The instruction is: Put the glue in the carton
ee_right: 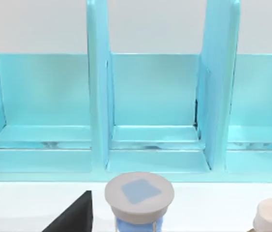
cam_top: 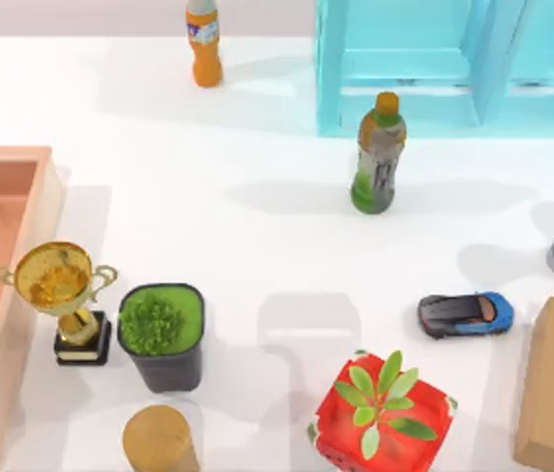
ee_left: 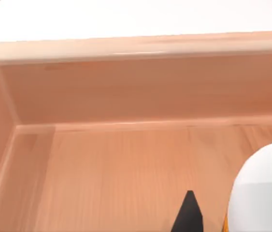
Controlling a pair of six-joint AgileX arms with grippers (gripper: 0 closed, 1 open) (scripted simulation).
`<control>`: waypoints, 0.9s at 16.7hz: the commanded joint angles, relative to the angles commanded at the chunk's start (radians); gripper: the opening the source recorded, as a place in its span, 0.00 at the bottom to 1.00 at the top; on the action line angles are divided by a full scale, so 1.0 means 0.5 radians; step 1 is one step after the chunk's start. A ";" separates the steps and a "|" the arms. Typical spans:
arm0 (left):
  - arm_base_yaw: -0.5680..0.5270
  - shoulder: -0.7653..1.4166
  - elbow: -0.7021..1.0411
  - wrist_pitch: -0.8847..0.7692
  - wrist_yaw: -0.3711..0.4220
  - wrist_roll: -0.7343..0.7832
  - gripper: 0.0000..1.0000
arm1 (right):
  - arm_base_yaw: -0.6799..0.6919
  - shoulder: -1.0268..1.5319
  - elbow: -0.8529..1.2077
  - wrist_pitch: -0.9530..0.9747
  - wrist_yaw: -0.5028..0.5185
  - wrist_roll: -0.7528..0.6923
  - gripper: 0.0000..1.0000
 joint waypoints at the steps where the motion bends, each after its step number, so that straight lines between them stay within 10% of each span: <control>1: 0.000 0.000 0.000 0.000 0.000 0.000 0.00 | 0.000 0.000 0.000 0.000 0.000 0.000 1.00; 15: 0.000 0.000 0.000 0.000 0.000 0.000 0.98 | 0.000 0.000 0.000 0.000 0.000 0.000 1.00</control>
